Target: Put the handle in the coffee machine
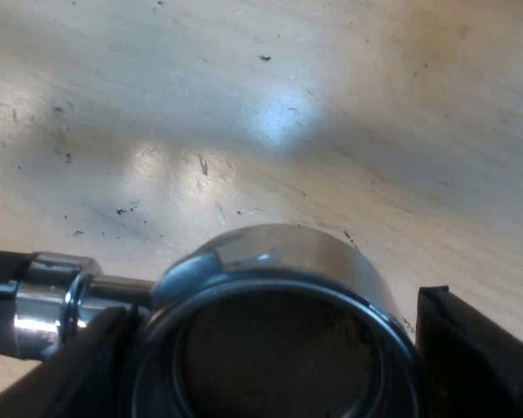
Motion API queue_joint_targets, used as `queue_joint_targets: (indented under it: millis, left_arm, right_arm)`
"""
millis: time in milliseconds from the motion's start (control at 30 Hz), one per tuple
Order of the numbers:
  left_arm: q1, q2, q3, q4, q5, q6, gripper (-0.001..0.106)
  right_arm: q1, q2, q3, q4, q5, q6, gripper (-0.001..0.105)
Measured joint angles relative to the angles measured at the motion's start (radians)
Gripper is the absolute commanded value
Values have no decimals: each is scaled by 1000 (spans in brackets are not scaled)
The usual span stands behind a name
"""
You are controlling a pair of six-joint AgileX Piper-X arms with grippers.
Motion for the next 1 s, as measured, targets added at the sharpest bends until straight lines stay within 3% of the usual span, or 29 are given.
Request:
queue_joint_targets:
  millis: [133, 633, 867, 1000]
  left_arm:
    - [0, 27, 3, -11, 5, 38, 77]
    - [0, 42, 41, -62, 7, 63, 76]
    - [0, 42, 40, -62, -2, 63, 51]
    - [0, 42, 40, -62, -2, 68, 48]
  right_arm:
    - [0, 0, 0, 5, -6, 0, 0]
    - [0, 0, 0, 5, -11, 0, 0]
    - [0, 0, 0, 5, -11, 0, 0]
    - [0, 0, 0, 5, -11, 0, 0]
